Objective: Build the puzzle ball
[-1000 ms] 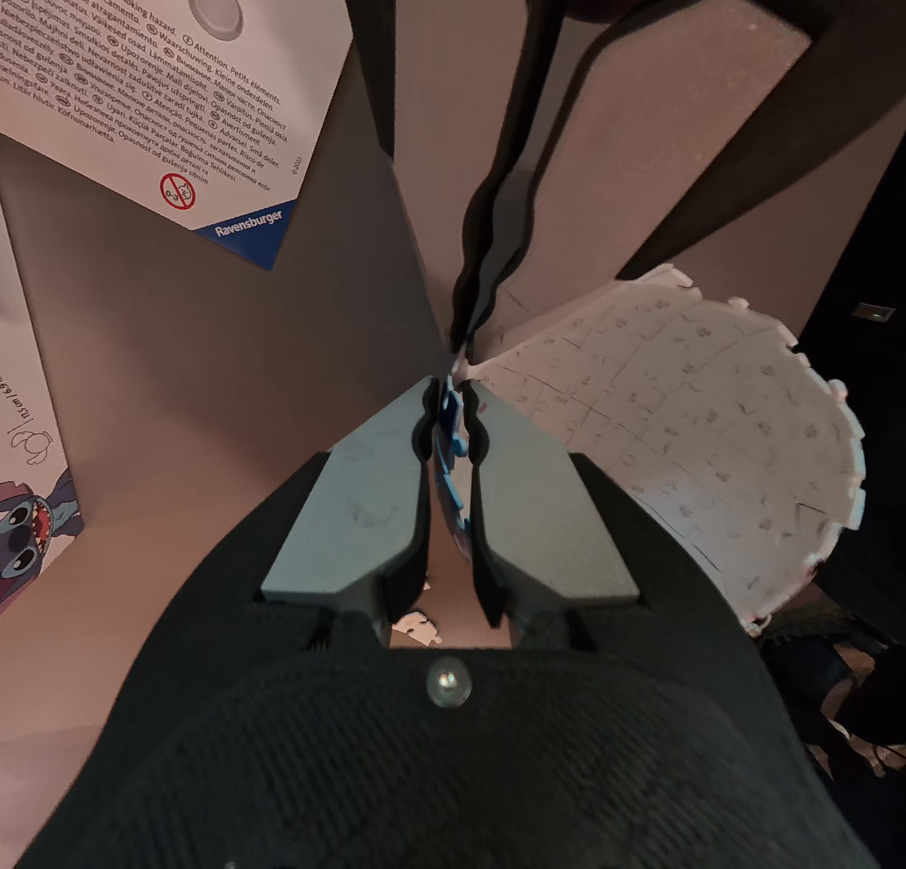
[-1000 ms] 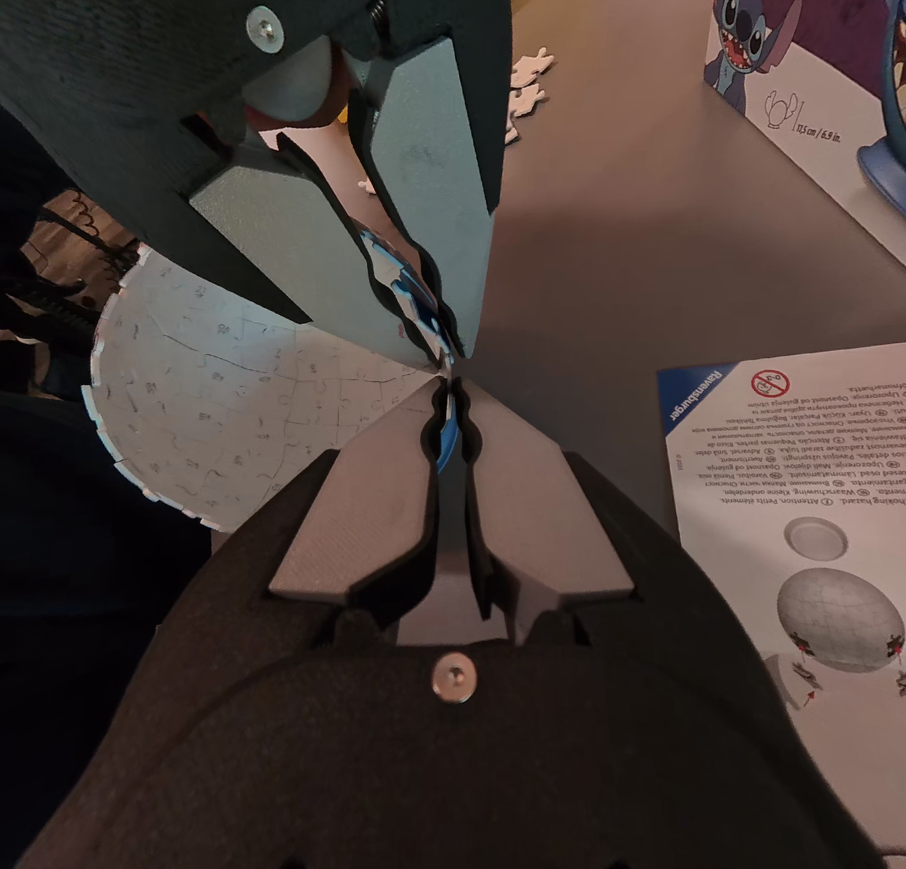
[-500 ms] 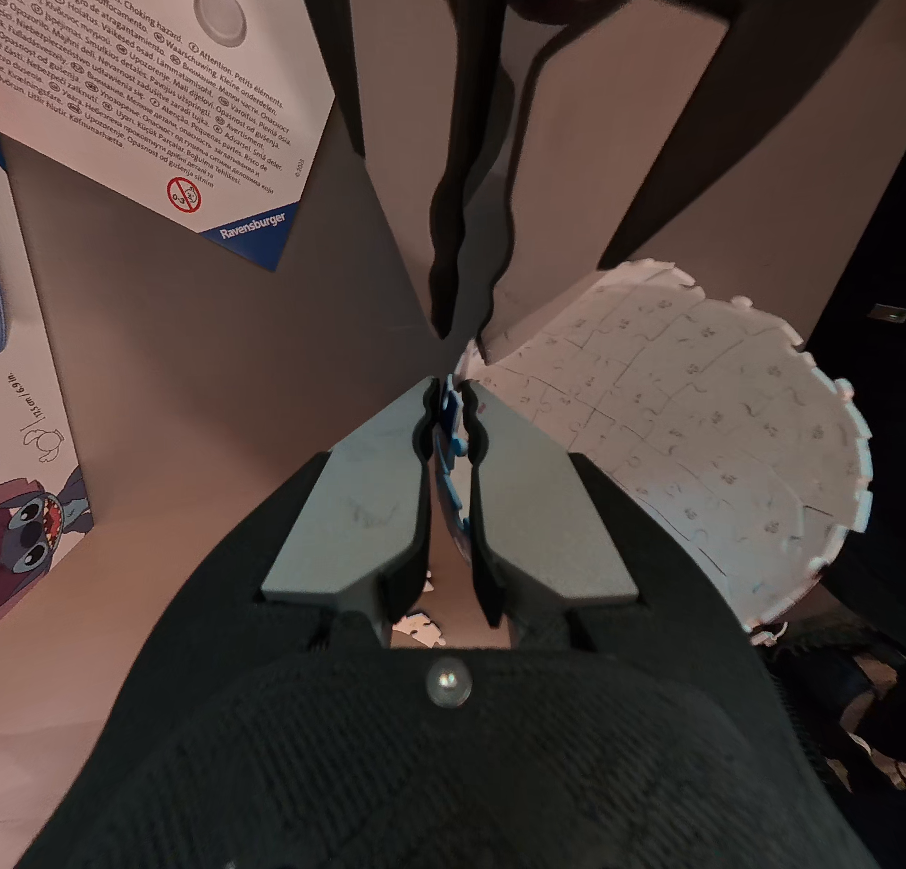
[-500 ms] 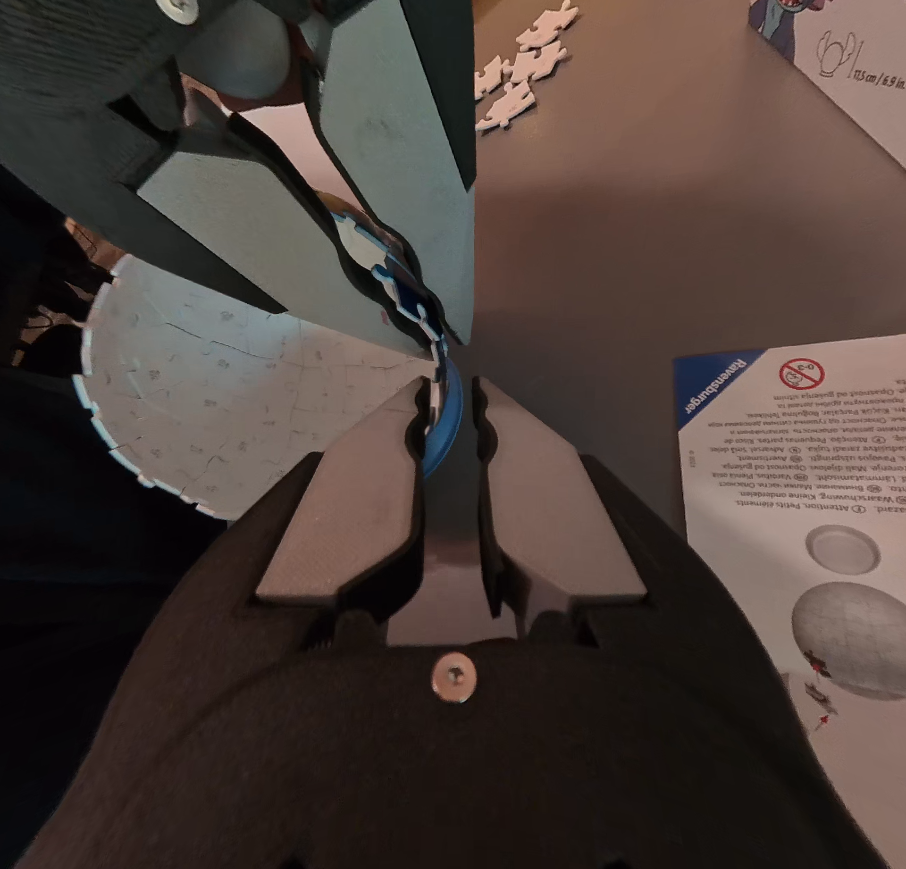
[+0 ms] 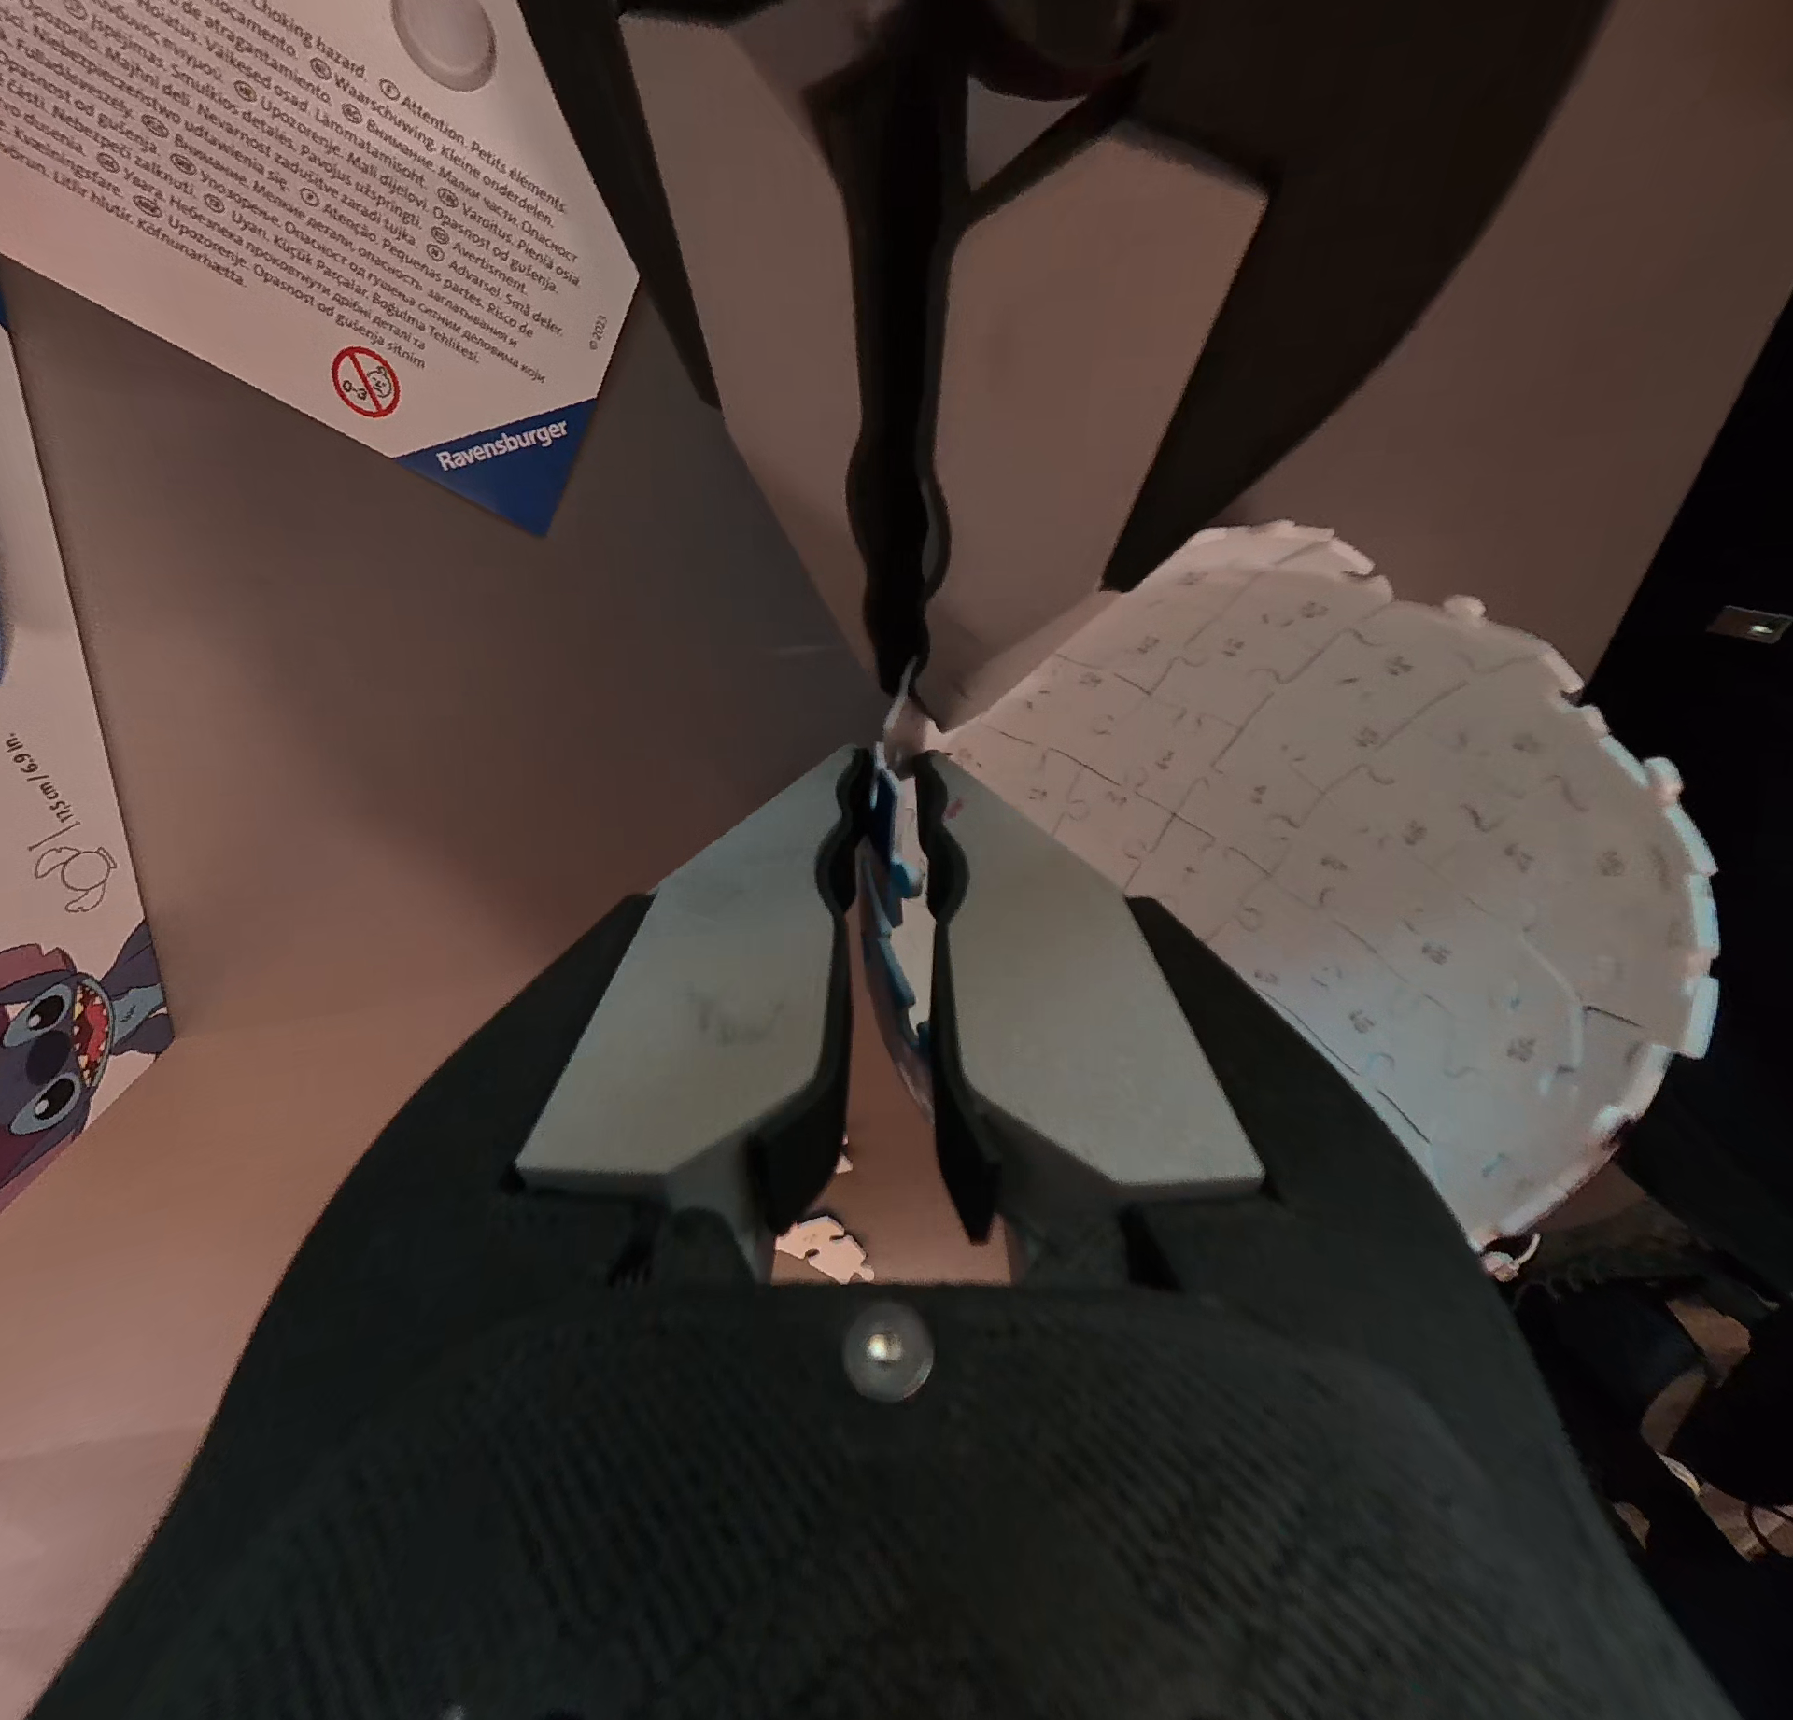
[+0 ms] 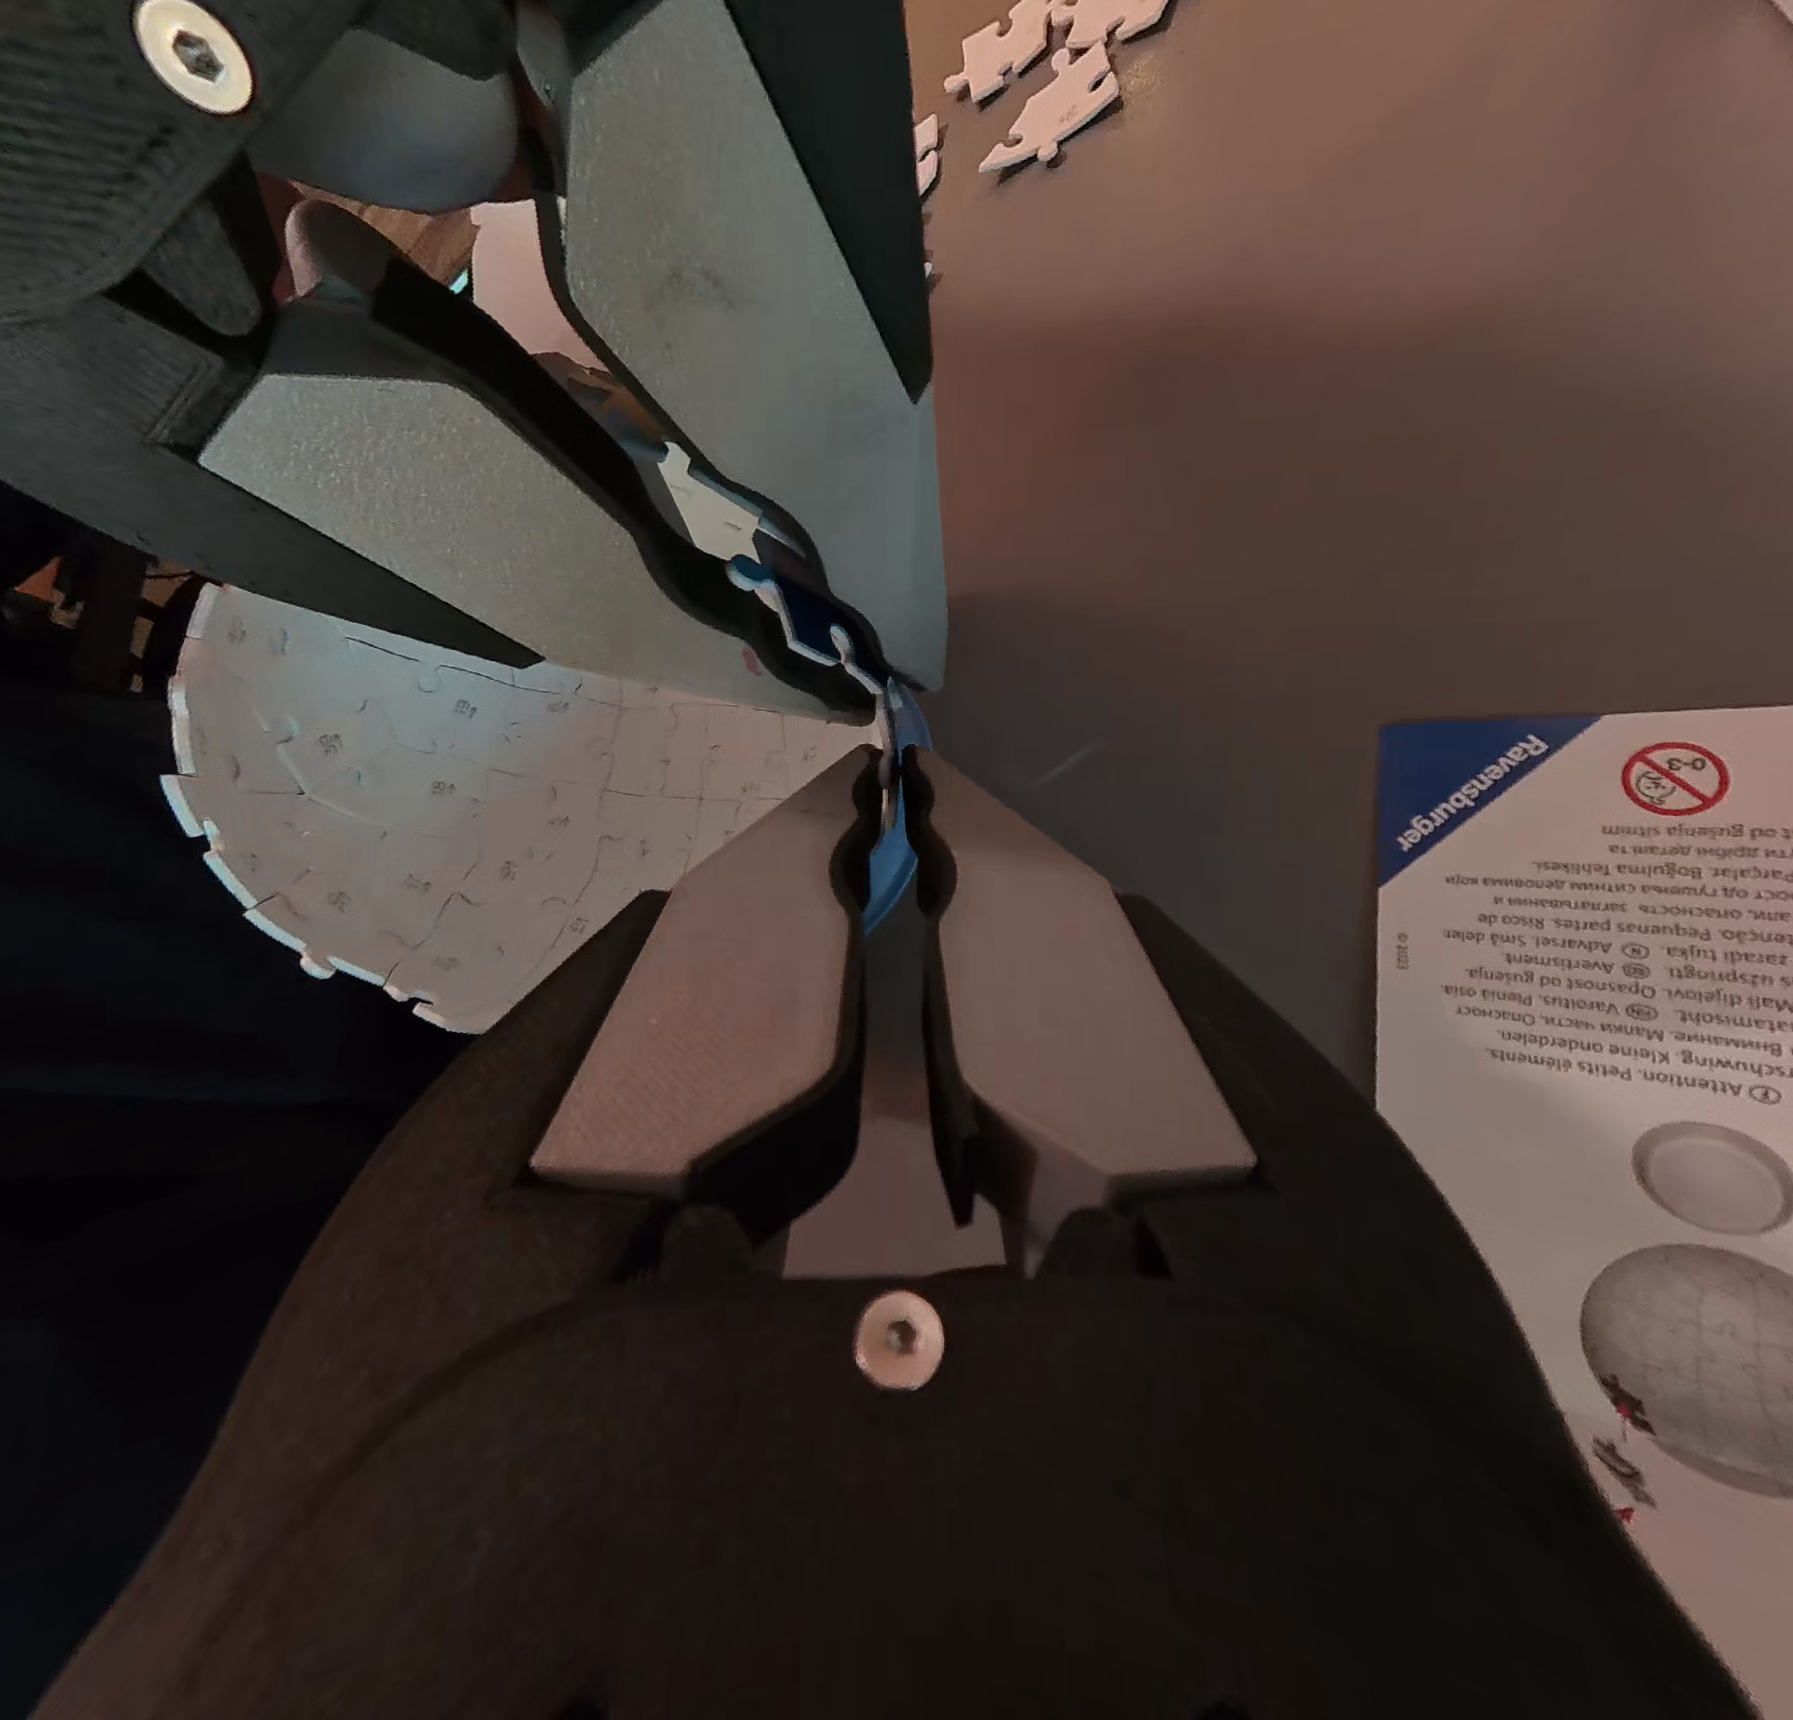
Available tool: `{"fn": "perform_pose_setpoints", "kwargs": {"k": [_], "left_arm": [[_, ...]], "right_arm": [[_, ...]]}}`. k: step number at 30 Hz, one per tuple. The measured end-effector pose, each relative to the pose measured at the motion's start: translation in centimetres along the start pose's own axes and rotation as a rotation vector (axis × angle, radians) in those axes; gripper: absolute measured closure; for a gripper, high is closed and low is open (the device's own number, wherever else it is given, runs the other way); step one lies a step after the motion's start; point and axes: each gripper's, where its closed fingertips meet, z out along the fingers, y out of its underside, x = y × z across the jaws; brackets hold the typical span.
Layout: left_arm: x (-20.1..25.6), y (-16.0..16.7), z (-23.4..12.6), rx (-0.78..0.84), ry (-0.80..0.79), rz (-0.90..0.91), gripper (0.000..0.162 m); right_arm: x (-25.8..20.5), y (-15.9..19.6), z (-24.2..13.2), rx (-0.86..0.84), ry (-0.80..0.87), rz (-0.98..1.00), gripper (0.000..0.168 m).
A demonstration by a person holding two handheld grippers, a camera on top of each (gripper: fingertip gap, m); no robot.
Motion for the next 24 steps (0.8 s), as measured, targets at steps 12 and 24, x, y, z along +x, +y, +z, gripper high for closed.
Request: {"fn": "perform_pose_setpoints", "kwargs": {"k": [12, 24], "left_arm": [[-0.1, 0.1, -0.1, -0.007, -0.025, 0.012, 0.156], [-0.1, 0.6, 0.1, -0.041, -0.035, 0.008, 0.155]], "right_arm": [[-0.4, -1.5, -2.9, 0.125, -0.025, -0.028, 0.166], [-0.4, -0.9, -2.1, 0.111, -0.06, -0.043, 0.165]]}}
